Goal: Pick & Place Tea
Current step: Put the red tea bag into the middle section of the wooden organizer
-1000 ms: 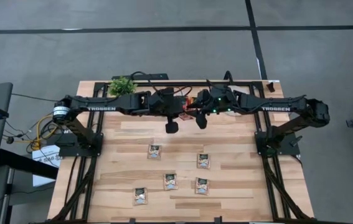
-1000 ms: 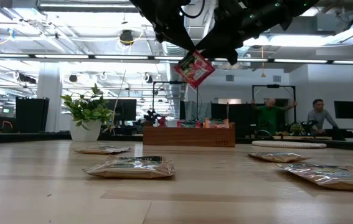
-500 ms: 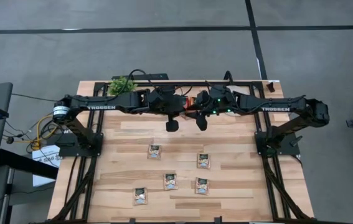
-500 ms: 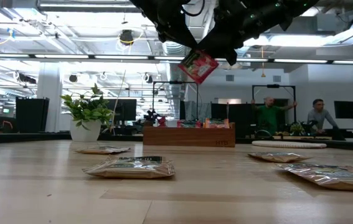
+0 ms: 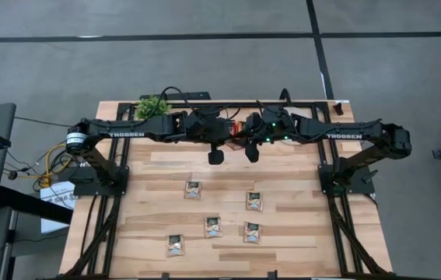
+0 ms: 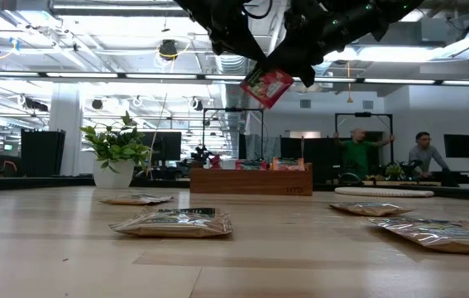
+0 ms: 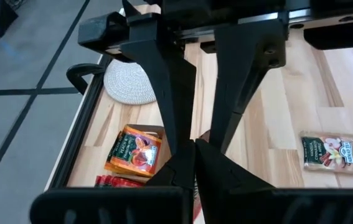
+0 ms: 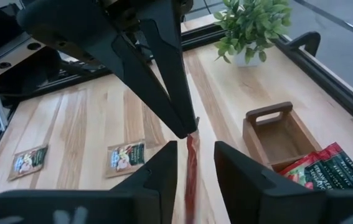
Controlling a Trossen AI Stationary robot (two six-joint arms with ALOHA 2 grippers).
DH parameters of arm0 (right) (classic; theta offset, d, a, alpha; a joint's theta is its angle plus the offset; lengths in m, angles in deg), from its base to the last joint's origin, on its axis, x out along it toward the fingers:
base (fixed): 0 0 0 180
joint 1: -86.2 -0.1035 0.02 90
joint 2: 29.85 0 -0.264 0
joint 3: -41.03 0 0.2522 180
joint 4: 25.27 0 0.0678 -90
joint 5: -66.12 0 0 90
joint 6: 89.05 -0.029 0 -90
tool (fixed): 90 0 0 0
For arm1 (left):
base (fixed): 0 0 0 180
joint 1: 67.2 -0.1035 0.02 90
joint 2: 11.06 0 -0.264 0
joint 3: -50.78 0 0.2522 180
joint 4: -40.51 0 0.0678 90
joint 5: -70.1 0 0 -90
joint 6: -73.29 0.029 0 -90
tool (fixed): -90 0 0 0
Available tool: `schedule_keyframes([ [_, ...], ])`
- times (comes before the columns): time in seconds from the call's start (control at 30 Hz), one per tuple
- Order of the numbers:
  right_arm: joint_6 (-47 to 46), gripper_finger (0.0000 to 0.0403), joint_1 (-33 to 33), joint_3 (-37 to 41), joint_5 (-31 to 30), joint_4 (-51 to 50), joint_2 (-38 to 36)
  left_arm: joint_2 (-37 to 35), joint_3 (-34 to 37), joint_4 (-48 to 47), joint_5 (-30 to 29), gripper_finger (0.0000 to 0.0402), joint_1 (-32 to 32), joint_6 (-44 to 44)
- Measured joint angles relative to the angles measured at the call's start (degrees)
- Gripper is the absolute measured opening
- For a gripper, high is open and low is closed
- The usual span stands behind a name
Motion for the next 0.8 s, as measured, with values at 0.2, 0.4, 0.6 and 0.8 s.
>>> schedule_keyframes([
  [0.2,0.0,0.0077,0.0,0.0,0.02,0.5,-0.02,0.0,0.0,0.0,0.76,0.0,0.0,-0.02],
  [0.4,0.0,0.0066,0.0,0.0,0.04,1.07,-0.02,-0.02,0.0,0.0,0.76,0.0,0.0,-0.04],
  [0.6,0.0,0.0055,0.0,0.0,0.07,1.17,-0.02,-0.04,0.0,0.01,0.74,0.0,0.0,-0.09],
  [0.8,0.6,0.0007,0.0,0.0,0.48,1.25,-0.02,-0.04,0.0,0.02,0.76,0.0,0.0,-0.09],
])
